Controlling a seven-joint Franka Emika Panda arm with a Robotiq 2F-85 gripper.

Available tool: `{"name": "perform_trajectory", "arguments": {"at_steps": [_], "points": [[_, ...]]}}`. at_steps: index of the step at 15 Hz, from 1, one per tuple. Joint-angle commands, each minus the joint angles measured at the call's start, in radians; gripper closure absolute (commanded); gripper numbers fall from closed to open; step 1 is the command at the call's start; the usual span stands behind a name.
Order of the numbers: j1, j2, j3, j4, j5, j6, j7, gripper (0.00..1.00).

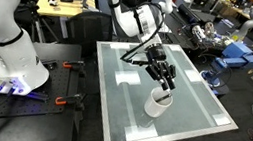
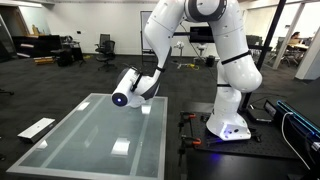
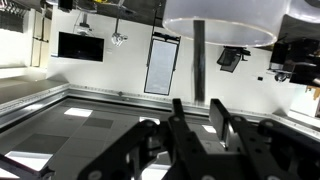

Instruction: Put the pen in the mug cup

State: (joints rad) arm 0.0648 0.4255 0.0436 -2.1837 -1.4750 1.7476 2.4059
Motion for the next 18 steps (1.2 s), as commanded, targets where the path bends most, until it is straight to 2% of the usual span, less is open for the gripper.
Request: {"name": "perform_trajectory", "arguments": {"at_steps": [1, 5, 6, 18], "points": [[-0.006, 0.017, 0.003, 0.013, -0.034, -0.007, 0.034, 0.33], [-0.005, 0.011, 0.008, 0.002, -0.048, -0.004, 0.040, 0.03], [-0.002, -0.005, 0.011, -0.009, -0.049, -0.008, 0.044, 0.00], [0.032, -0.289, 0.046, -0.146, -0.042, -0.080, 0.049, 0.00]]}}
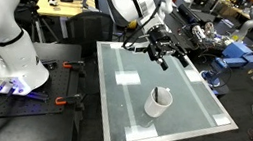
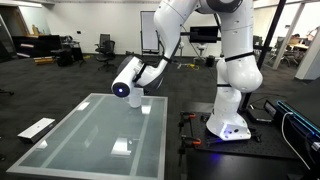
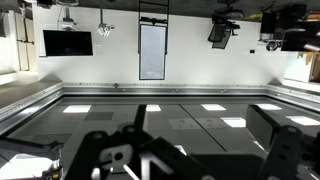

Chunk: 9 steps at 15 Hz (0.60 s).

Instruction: Put the pen in the mug cup

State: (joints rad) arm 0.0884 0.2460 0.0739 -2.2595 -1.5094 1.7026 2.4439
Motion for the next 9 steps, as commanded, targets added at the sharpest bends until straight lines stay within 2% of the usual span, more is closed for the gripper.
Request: {"name": "perform_trajectory", "arguments": {"at_steps": [1, 6, 7, 9], "points": [[0.010, -0.135, 0.019, -0.079, -0.006, -0.045, 0.003, 0.00], [0.011, -0.230, 0.030, -0.108, -0.028, -0.055, -0.003, 0.00], [0.006, -0.173, 0.026, -0.067, -0.003, -0.039, -0.003, 0.00], [0.006, -0.181, 0.026, -0.069, -0.002, -0.039, -0.004, 0.00]]}}
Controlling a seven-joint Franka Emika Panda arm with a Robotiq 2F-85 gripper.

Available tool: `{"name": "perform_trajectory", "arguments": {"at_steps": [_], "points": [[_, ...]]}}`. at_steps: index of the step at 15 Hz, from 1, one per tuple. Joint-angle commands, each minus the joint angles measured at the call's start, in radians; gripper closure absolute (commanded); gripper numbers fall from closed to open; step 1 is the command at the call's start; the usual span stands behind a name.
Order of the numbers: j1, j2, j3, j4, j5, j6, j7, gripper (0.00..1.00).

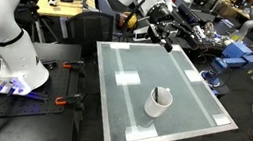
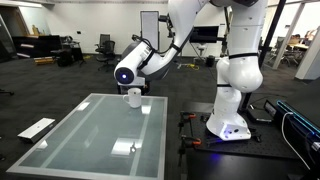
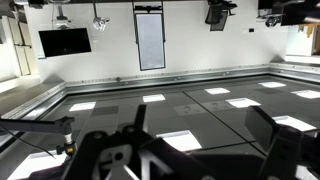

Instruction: Put the pen in the mug cup

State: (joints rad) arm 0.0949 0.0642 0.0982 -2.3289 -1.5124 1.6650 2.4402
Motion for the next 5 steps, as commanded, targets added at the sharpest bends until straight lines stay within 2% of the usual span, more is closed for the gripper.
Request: {"name": "perform_trajectory", "arguments": {"at_steps": [1, 5], "points": [[-0.001, 0.004, 0.001, 0.001, 0.001, -0.001, -0.001, 0.00], [-0.001, 0.013, 0.002, 0.001, 0.001, -0.001, -0.001, 0.00]]}}
